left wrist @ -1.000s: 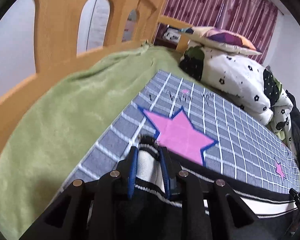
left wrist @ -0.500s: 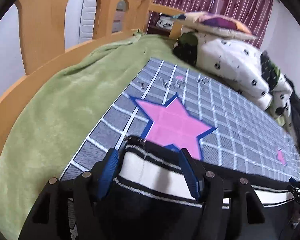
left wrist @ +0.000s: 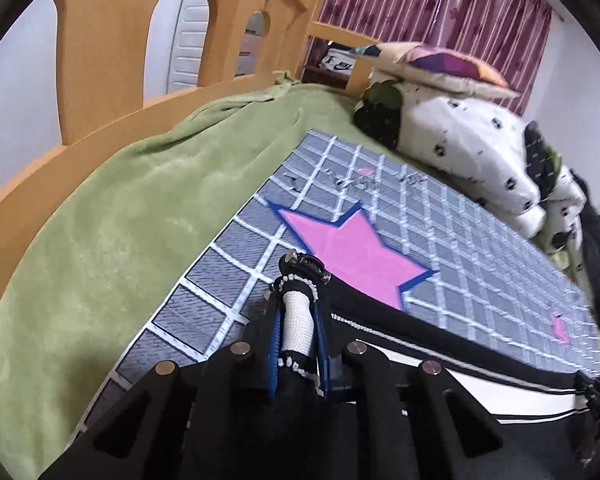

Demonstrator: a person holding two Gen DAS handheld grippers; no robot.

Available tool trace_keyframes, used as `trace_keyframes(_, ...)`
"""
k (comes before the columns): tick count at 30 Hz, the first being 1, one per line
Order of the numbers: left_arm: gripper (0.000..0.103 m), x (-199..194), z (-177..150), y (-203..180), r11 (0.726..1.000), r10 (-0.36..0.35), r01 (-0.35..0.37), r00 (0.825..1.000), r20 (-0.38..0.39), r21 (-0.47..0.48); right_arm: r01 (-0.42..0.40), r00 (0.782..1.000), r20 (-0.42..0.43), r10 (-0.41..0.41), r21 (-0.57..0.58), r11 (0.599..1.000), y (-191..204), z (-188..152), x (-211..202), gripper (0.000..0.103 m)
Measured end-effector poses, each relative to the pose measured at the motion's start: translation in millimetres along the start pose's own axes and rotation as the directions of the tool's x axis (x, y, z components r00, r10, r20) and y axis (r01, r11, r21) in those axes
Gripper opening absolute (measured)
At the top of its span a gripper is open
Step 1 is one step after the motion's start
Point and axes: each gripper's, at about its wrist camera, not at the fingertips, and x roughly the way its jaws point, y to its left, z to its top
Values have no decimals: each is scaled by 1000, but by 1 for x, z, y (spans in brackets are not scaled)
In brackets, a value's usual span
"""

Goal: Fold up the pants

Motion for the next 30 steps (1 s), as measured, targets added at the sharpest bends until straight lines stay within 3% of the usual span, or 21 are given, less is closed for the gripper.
trace_keyframes(2, 15, 12, -3, 2, 1000, 13, -13, 1000, -21, -18, 8, 1000, -4, -8, 19, 1000, -1, -2, 9, 3)
trace_keyframes(4, 23, 19, -6, 1, 999, 42, -43, 998, -38, -10, 8, 1000, -26, -7, 36, 999, -3, -2, 20, 4)
trace_keyframes(6, 29, 15, -6, -3, 997, 72, -71, 997, -34, 9, 20, 999, -37, -19, 31, 999, -3, -2, 21, 8)
trace_keyframes(8, 40, 7, -6, -10, 995, 99, -97, 994, -42, 36, 46, 998, -43, -44, 40, 998, -4, -2, 20, 21)
trace_keyframes(10, 62, -6, -10, -24, 994, 53, -49, 998, -40, 95, 89, 996, -36, -87, 62, 994, -10, -2, 8, 29)
trace_keyframes(12, 70, -24, -15, -49, 984, 3, -4, 1000, 4, 176, 170, 985, -10, -170, 76, 982, -18, -3, -13, 33)
trace_keyframes(13, 73, -29, -17, -65, 977, -11, 9, 1000, 10, 213, 239, 971, -7, -239, 105, 965, -25, -5, -25, 42)
trace_keyframes(16, 73, -32, -26, -119, 948, -77, 87, 996, -43, 307, 275, 961, -23, -276, 207, 939, -50, -17, -53, 43)
trace_keyframes(17, 73, -34, -34, -146, 923, -97, 110, 994, -55, 369, 277, 961, -35, -276, 225, 934, -56, -22, -56, 43)
trace_keyframes(19, 73, -36, -43, -180, 903, -94, 102, 995, -40, 417, 282, 959, -78, -271, 241, 928, -66, -35, -50, 43)
trace_keyframes(21, 73, -31, -56, -216, 878, -147, 167, 986, -78, 448, 299, 951, -151, -270, 224, 928, -73, -47, -31, 43)
trace_keyframes(25, 73, 3, -76, -254, 874, -143, 221, 968, -204, 434, 274, 959, -152, -241, 258, 927, -82, -55, -25, 43)
trace_keyframes(27, 74, 26, -87, -256, 872, -48, 153, 972, -230, 465, 277, 958, -152, -245, 250, 928, -81, -57, -23, 44)
trace_keyframes(30, 75, 20, -82, -234, 884, -15, 94, 985, -172, 457, 277, 958, -145, -247, 243, 930, -80, -57, -23, 44)
